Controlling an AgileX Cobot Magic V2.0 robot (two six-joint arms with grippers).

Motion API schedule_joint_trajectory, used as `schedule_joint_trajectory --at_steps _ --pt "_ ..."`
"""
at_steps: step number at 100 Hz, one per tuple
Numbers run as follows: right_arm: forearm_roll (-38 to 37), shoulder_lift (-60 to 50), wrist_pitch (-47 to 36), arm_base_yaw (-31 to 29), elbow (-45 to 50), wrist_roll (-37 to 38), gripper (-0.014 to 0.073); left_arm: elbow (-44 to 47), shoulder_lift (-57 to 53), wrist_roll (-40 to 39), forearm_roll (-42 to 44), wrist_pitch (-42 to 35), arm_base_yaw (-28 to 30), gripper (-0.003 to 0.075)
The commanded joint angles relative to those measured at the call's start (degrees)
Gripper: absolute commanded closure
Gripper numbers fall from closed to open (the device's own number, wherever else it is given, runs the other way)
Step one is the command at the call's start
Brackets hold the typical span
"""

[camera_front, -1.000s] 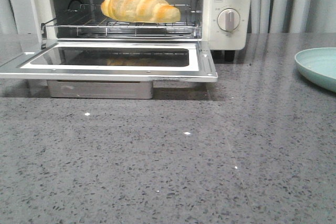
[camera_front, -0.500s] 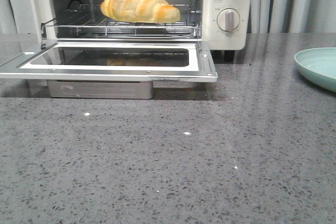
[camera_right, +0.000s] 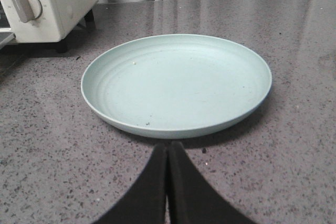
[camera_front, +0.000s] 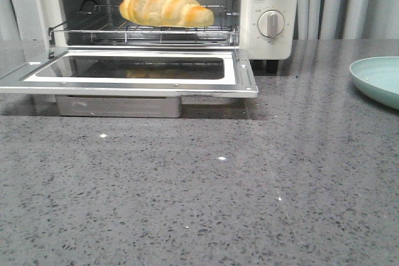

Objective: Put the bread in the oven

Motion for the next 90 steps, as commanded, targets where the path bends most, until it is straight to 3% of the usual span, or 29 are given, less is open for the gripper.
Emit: schedule_joint_trajectory --at_steps 1,37,90 --pt "0.63 0.19 -4.78 -0.62 -0.38 -1.14 0.0661 -1.61 -1.56 -0.41 -0.61 -4.30 0.20 0.0742" --pt "1.63 -5.29 -4.79 -0.62 5.91 -1.14 0.0661 -1.61 -1.56 -0.41 -0.61 -4.30 0.20 0.0742" --pt "1.33 -5.29 -1.21 -0.40 5.93 -2.83 0.0661 -1.61 -1.56 -0.41 -0.61 -4.30 0.20 0.0742"
